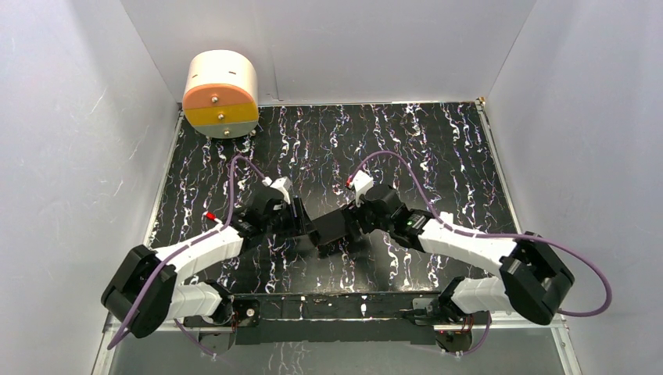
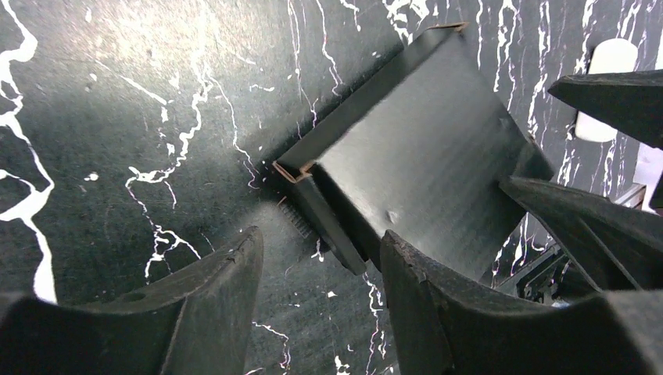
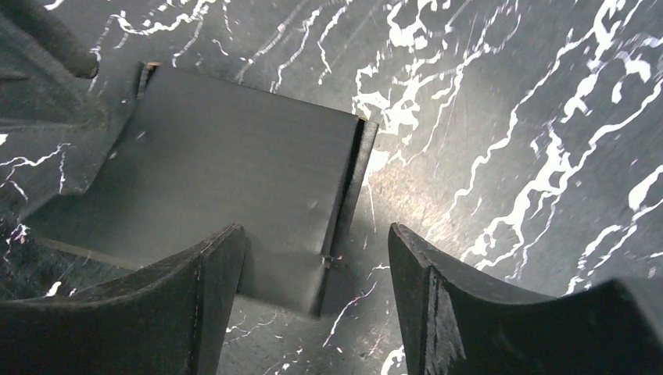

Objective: Fold the paper box
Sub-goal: Close the paper box at the center of the board.

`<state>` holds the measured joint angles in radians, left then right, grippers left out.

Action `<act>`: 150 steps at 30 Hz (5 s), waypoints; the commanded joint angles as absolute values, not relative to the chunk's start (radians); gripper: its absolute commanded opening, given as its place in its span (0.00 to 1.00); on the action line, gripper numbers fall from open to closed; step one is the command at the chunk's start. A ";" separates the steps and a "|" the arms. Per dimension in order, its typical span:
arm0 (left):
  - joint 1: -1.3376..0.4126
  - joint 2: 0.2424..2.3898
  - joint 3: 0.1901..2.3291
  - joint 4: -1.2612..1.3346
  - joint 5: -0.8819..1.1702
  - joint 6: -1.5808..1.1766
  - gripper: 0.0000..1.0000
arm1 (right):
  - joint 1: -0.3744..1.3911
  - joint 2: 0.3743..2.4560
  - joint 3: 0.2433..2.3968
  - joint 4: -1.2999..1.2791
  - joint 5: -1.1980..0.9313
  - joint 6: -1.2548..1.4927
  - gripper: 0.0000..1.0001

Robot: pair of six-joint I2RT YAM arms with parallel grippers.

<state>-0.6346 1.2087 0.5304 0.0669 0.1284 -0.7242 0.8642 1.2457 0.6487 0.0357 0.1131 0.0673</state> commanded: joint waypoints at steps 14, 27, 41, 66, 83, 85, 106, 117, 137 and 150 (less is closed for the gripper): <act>-0.646 1.393 0.504 0.201 0.257 -0.760 0.33 | 0.878 1.430 0.556 0.189 0.057 0.300 0.45; -0.642 1.193 0.465 0.152 0.130 -0.799 0.50 | 0.963 1.512 0.570 0.155 0.246 0.355 0.42; -0.647 1.426 0.470 0.227 0.182 -0.758 0.31 | 0.994 1.516 0.603 0.164 0.273 0.351 0.42; -0.647 1.568 0.635 0.048 0.152 -0.576 0.12 | 1.130 1.368 0.668 0.094 0.251 -0.349 0.97; -0.647 1.601 0.669 0.033 0.224 -0.560 0.11 | 1.283 1.632 0.640 0.230 0.651 -0.493 0.76; -0.647 1.601 0.667 0.036 0.228 -0.561 0.11 | 1.297 1.672 0.647 0.230 0.683 -0.509 0.71; -0.527 1.304 0.753 -0.074 0.291 -0.647 0.31 | 1.287 1.551 0.676 0.129 0.523 -0.423 0.00; -0.477 1.071 0.745 -0.237 0.196 -0.625 0.50 | 1.149 1.387 0.709 0.035 0.215 -0.360 0.00; -0.475 0.975 0.453 -0.036 0.300 -0.731 0.39 | 0.804 1.447 0.990 -0.192 -0.500 -0.191 0.00; -0.483 1.113 0.456 0.160 0.332 -0.728 0.40 | 0.738 1.692 1.196 -0.366 -0.595 -0.127 0.00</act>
